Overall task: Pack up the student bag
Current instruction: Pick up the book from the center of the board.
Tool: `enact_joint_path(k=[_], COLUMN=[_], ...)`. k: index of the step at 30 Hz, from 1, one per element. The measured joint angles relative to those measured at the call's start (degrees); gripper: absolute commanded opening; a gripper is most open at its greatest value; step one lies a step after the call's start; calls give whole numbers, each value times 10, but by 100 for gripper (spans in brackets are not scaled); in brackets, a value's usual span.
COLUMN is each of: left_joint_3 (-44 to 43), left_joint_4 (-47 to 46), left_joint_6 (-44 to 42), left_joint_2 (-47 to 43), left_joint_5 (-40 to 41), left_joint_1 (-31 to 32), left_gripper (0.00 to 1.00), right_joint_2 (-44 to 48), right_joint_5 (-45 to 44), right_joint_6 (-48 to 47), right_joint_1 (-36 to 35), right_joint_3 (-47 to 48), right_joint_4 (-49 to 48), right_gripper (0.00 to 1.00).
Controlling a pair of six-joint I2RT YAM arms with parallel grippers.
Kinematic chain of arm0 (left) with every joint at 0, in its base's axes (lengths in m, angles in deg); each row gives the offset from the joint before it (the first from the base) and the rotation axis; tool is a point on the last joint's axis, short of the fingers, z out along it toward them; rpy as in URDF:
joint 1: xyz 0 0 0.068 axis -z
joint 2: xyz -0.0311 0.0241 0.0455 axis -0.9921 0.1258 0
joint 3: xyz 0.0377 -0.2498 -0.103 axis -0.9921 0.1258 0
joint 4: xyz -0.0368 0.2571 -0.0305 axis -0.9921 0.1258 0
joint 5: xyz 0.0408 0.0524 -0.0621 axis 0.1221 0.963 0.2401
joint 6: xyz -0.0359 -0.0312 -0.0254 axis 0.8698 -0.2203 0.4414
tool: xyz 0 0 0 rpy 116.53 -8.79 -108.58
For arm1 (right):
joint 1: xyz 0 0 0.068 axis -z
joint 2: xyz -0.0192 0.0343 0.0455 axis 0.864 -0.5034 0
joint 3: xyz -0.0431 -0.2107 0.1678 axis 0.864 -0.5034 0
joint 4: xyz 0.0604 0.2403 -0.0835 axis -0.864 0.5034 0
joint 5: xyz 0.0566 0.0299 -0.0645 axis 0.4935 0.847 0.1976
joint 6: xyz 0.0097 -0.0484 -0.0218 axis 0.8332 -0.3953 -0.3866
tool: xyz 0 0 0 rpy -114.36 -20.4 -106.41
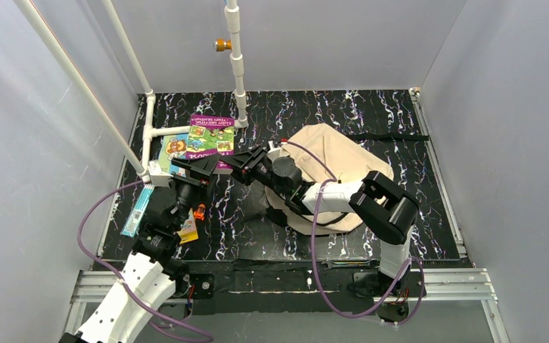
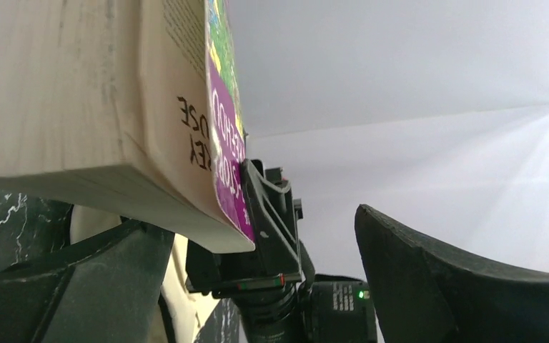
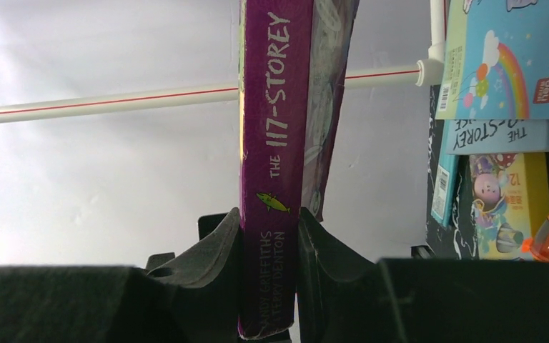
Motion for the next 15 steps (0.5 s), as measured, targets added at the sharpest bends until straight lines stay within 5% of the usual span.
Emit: enact_joint_path(k=[15], left_joint_3=[83], left_joint_4=[-78], left_joint_6=[36], left_joint_2=[-51], left_joint_5=[108], left_joint_1=[1], left_gripper=[55], right_joint_2=[-3], right_joint_5=[-30], right_joint_6=[35], right_joint_1=[-28], right_joint_3=[0], right_joint_4=[-39], right_gripper=[1])
